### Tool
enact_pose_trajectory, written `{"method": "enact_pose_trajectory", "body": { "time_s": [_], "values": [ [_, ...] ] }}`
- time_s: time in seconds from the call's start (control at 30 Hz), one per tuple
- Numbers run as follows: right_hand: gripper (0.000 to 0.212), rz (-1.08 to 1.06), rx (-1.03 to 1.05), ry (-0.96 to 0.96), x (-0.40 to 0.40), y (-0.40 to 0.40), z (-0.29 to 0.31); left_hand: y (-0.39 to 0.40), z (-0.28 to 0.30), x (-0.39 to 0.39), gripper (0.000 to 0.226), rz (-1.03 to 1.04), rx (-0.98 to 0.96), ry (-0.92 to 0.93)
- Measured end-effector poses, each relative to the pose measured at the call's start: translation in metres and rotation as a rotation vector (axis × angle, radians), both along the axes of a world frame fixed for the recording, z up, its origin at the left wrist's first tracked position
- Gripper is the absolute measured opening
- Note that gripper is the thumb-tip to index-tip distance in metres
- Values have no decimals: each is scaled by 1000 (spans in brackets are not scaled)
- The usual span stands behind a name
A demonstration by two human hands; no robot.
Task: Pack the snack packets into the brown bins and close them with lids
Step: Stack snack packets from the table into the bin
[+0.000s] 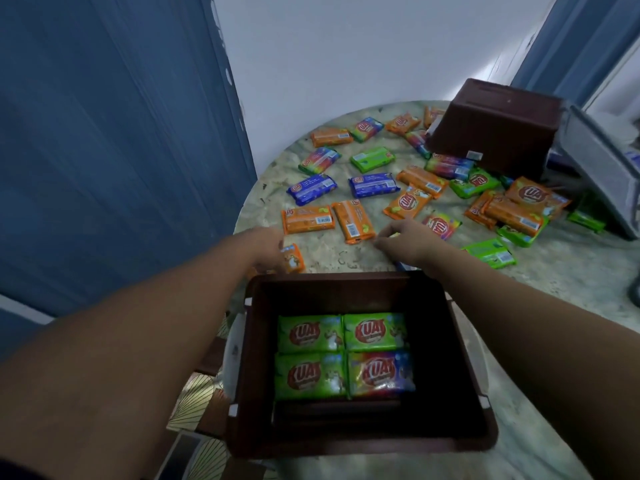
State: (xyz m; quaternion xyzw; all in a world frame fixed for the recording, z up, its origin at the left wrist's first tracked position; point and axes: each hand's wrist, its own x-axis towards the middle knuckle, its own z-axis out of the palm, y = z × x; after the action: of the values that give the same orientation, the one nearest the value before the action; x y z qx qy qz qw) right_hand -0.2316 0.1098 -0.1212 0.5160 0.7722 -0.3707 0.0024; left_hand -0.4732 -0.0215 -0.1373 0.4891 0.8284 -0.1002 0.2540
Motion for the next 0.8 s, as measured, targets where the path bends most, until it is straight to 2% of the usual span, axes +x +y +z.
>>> {"method": "enact_pose_trajectory", "body": {
  "time_s": [0.07, 0.2, 0.37, 0.53, 0.67, 0.8],
  "values": [
    [27, 23, -26, -114, 0, 9, -4, 4, -7, -8, 72, -72, -44, 62],
    [51, 50, 25, -310, -4, 21, -11, 12, -25, -11, 71, -174, -69, 121],
    [89, 40, 79, -438, -10, 38, -30, 20, -35, -14, 78, -148, -8, 34],
    [114, 33, 133, -482, -13, 41, -47, 24, -26, -5, 96, -100, 180, -60],
    [117, -8, 122, -492, -13, 40, -52, 27, -18, 8, 89, -97, 289, -119],
    [110, -1, 275, -490, -14, 32, -36, 27, -5, 20, 75, -98, 385, -128]
  ]
}}
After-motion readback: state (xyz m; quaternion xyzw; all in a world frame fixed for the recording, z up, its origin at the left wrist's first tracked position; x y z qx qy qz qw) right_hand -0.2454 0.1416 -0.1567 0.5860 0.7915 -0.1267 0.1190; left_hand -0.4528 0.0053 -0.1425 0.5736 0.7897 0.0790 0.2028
